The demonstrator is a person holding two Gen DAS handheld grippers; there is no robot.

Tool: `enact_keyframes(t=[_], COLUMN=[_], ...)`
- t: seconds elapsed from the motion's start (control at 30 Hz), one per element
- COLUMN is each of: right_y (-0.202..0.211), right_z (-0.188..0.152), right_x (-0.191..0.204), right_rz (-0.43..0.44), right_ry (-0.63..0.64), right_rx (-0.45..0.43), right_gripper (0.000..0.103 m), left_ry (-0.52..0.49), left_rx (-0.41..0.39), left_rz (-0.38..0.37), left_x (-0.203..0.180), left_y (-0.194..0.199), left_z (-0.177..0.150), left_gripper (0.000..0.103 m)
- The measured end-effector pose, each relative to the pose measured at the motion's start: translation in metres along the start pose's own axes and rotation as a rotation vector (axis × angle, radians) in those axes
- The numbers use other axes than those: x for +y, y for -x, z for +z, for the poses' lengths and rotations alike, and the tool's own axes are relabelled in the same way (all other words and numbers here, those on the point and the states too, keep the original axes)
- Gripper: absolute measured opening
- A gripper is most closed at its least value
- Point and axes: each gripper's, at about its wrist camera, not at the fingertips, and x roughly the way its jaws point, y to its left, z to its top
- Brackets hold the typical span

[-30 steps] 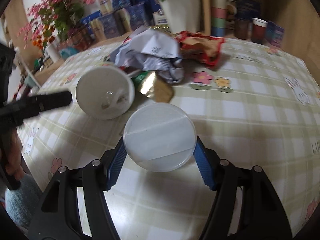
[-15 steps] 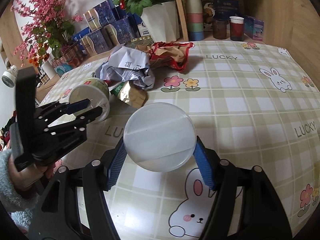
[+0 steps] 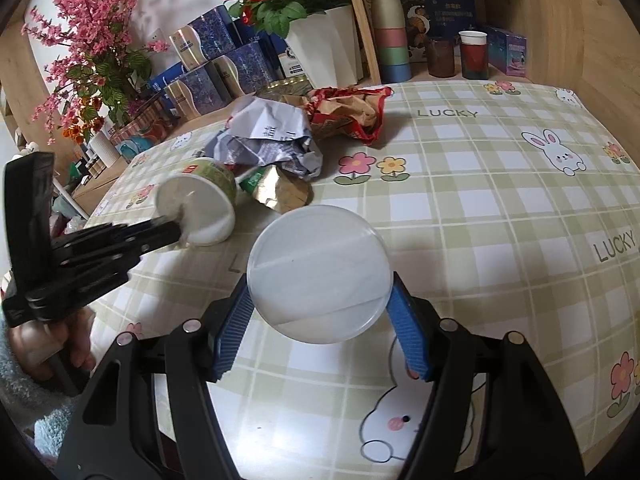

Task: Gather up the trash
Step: 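Carry the wrapper to the bin and open the left gripper while the right carries the lid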

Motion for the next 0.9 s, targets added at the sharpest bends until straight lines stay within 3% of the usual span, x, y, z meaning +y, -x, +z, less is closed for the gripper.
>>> enact_keyframes(t=[0.33,0.57,0.9], right_y=[0.025,0.047,0.074], right_z=[-0.012,-0.031,-0.067], right_x=[0.044,0.076,0.111], right_rz=[0.047,0.076,0.093], right_ry=[0.048,0.096,0.175], right_rx=[-0.006,-0.003,0.013], right_gripper=[0.066,0.066,0.066], left_ry=[0.071,0.065,0.061], left_rx=[0.0,0.041,0.142], left_rz=[-0.086,-0.129,-0.146], left_x=[0.006,-0.001,-0.014], left_y=[0.074,0.123,0.141], left_z=[-0.031,-0.083,-0.158], left_gripper=[0.016,0.016,0.016])
